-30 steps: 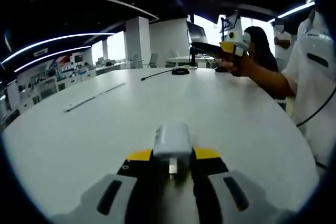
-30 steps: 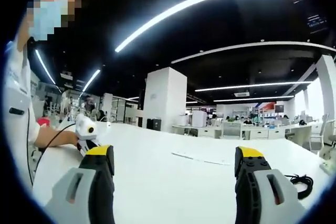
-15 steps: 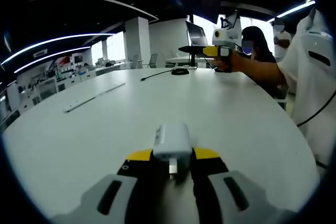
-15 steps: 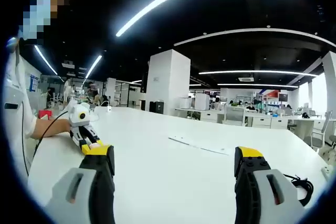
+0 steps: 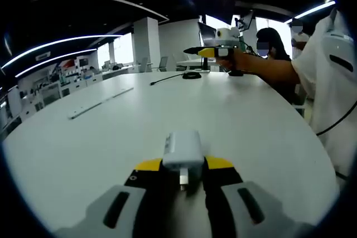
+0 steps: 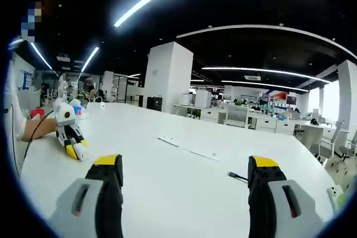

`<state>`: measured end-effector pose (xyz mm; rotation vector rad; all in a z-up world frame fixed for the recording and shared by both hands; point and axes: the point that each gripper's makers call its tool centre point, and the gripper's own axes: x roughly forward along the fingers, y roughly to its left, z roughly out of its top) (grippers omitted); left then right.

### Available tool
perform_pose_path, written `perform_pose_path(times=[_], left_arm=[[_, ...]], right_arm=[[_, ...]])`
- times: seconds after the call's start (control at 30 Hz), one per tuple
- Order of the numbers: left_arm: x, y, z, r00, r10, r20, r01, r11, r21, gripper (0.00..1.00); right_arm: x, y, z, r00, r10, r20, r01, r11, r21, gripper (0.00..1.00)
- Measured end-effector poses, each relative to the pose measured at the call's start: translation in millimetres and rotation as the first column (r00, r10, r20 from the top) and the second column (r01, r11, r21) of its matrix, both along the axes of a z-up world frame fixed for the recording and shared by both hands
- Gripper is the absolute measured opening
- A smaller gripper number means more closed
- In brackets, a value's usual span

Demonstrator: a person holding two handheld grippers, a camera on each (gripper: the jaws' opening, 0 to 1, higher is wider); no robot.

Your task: Plug the desk Type‑C cable into the charger adapter.

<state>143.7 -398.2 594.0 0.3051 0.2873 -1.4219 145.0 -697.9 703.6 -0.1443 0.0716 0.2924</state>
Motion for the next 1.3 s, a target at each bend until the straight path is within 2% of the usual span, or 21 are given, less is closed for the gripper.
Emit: perform_pose_path(times=[0.27,0.6,0.93,1.3], left_arm=[[-0.4,-0.1,0.1,1.0,0.001,0.003,-0.001,1.0,0.001,0.26],[-0.9,-0.3,0.2,1.0,0.003,0.003,-0.003,1.0,0.003,0.26],[-1.3,-0.4,0.2,1.0,0.004,-0.001,-0.004,1.0,0.002,0.26],[-1.9,-0.2,0.4,1.0,0.002,-0.002,-0.002,1.0,0.001,0.26]], right_arm=[[17.2,-21.4,-12.1,0.997,-0.021,-0.073,0.017,0.998,-0.059,0.96],[34.3,-48.7,-27.4,0.992,-0.059,-0.116,0.053,0.997,-0.051,0.96],[46.7,-64.2,-40.5,0.984,-0.08,-0.156,0.075,0.996,-0.037,0.95],[61.2,-79.3,-54.0,0.972,-0.092,-0.216,0.082,0.995,-0.056,0.94]])
